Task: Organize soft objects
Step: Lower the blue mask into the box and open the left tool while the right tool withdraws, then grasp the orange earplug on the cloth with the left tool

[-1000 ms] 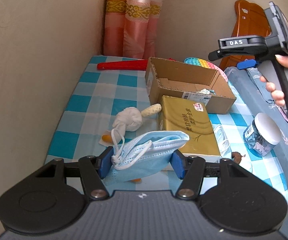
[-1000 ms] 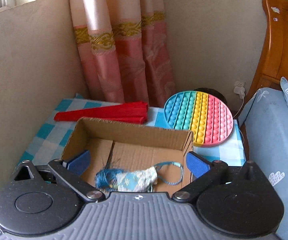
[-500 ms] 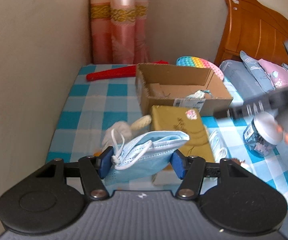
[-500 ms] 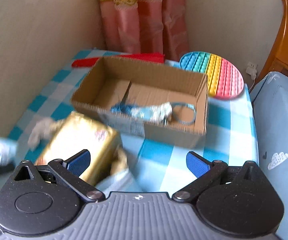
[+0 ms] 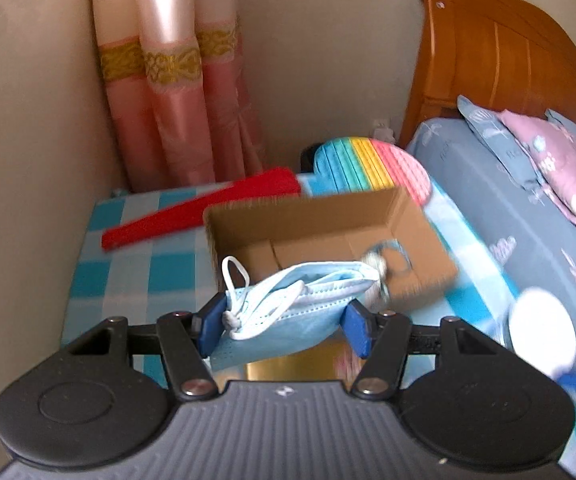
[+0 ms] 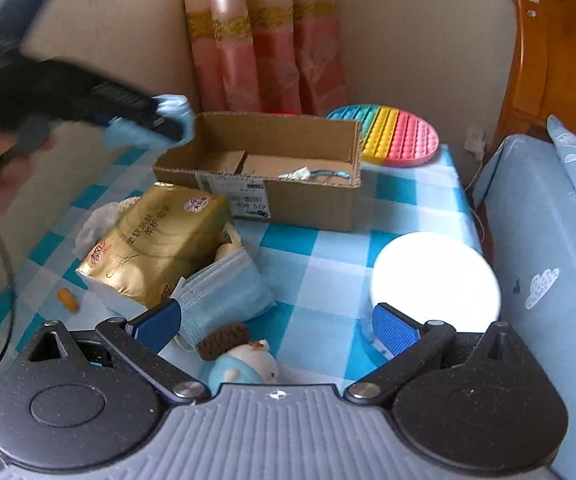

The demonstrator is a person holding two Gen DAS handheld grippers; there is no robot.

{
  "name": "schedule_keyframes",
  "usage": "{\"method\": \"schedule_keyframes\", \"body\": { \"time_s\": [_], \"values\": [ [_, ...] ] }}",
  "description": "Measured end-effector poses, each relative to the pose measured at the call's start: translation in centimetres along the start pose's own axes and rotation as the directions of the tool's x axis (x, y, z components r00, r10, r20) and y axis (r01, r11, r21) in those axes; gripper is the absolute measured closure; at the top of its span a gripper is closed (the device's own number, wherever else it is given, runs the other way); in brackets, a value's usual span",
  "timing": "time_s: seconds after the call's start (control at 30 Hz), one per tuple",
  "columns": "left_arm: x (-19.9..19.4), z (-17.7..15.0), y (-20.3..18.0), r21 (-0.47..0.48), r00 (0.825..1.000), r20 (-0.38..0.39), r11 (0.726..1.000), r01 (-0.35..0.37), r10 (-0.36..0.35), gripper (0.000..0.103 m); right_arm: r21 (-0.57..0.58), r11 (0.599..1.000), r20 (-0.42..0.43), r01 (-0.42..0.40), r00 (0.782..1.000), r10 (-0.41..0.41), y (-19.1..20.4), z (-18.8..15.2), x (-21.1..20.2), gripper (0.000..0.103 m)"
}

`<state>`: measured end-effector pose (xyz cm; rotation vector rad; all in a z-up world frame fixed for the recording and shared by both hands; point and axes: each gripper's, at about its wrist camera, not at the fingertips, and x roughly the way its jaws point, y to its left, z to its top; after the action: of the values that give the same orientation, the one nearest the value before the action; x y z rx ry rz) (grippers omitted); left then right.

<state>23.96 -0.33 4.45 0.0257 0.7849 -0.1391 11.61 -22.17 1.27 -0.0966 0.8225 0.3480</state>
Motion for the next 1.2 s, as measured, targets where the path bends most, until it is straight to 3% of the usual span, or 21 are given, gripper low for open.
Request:
{"method": "schedule_keyframes", "body": {
  "time_s": [0.1, 0.13, 0.2, 0.37, 0.57, 0.73, 1.07, 1.2],
  "values": [
    [1.0, 1.6, -0.6, 0.015, 0.999, 0.025, 1.000, -0.026, 0.025, 0.009, -0.003, 1.000, 0.037, -0.008, 0.999, 0.008, -0.6, -0.4, -1.1, 0.000],
    [1.1, 1.9, -0.7, 0.012, 0.998, 0.044, 0.999, -0.037, 0.036, 0.007, -0.009, 1.000, 0.047, -0.012, 0.999, 0.013, -0.7, -0.5, -1.3, 0.000],
    [0.9, 2.0, -0.7, 0.007, 0.996, 0.084, 0.999, -0.044, 0.044, 0.006, -0.020, 1.000, 0.054, -0.018, 0.998, 0.019, -0.7, -0.7, -1.3, 0.000],
    [-0.1, 0.9, -0.1, -0.020, 0.996, 0.081, 0.999, -0.039, 0.040, 0.005, -0.037, 0.999, 0.039, -0.040, 0.998, 0.042, -0.6, -1.5, -0.4, 0.000],
    [-3.0, -2.3, 0.9, -0.048, 0.994, 0.096, 0.997, -0.056, 0.060, 0.002, -0.088, 0.993, -0.001, -0.082, 0.997, 0.082, 0.2, -3.2, 0.8, 0.000],
    [-5.4, -5.8, 1.6, -0.060, 0.985, 0.121, 0.991, -0.118, 0.124, 0.001, -0.118, 0.987, -0.036, -0.111, 0.994, 0.108, 1.0, -4.0, 2.0, 0.000],
    [-6.5, -13.5, 4.5, -0.158, 0.992, 0.042, 0.981, -0.110, 0.118, 0.001, -0.156, 0.983, -0.122, -0.092, 0.990, 0.073, 1.6, -6.4, 5.0, 0.000],
    [-6.1, -16.3, 5.1, -0.179, 0.994, 0.007, 0.978, -0.110, 0.113, 0.001, -0.193, 0.978, -0.112, -0.074, 0.992, 0.053, 1.9, -6.9, 5.2, 0.000]
  ]
}}
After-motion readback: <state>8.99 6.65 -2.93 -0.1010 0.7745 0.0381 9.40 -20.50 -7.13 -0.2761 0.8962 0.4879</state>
